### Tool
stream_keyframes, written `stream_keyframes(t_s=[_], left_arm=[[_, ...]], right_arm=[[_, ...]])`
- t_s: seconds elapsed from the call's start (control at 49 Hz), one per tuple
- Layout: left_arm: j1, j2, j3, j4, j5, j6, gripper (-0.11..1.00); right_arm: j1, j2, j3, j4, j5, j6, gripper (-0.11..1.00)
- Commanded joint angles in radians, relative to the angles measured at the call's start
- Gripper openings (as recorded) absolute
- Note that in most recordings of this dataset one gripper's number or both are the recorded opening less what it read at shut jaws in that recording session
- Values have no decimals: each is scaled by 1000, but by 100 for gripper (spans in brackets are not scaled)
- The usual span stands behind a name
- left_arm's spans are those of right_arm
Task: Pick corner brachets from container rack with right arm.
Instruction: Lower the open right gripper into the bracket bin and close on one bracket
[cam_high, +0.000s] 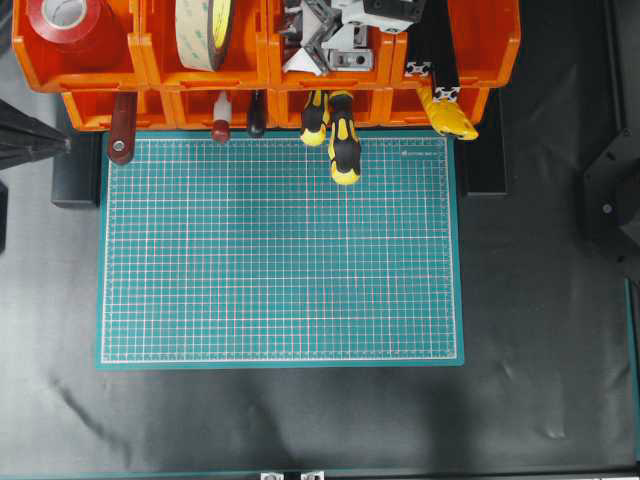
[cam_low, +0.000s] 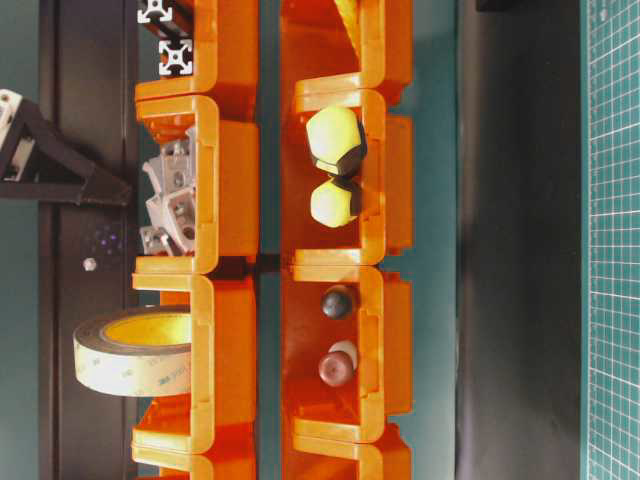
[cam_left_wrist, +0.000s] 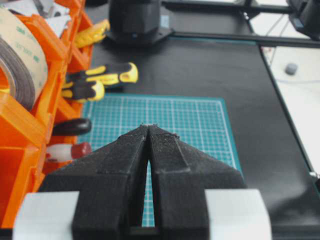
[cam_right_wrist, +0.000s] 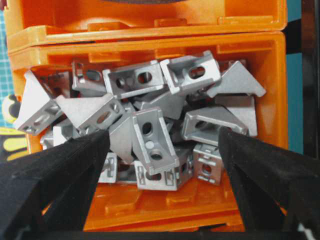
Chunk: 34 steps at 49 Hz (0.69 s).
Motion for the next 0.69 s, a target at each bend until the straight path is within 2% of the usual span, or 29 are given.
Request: stream_keyframes(t_s=[0.0,0.51,0.674], left_arm=[[-2,8,-26,3,-5,-3,0],[-2,9,-14,3,-3,-2,0],[-2,5,-14,3,-3,-2,0]], right_arm=[[2,-8,-20,-2,12,-11,83],[-15,17,44,-3,21,-6,82],[-18,20,40,-8,25,-8,77]])
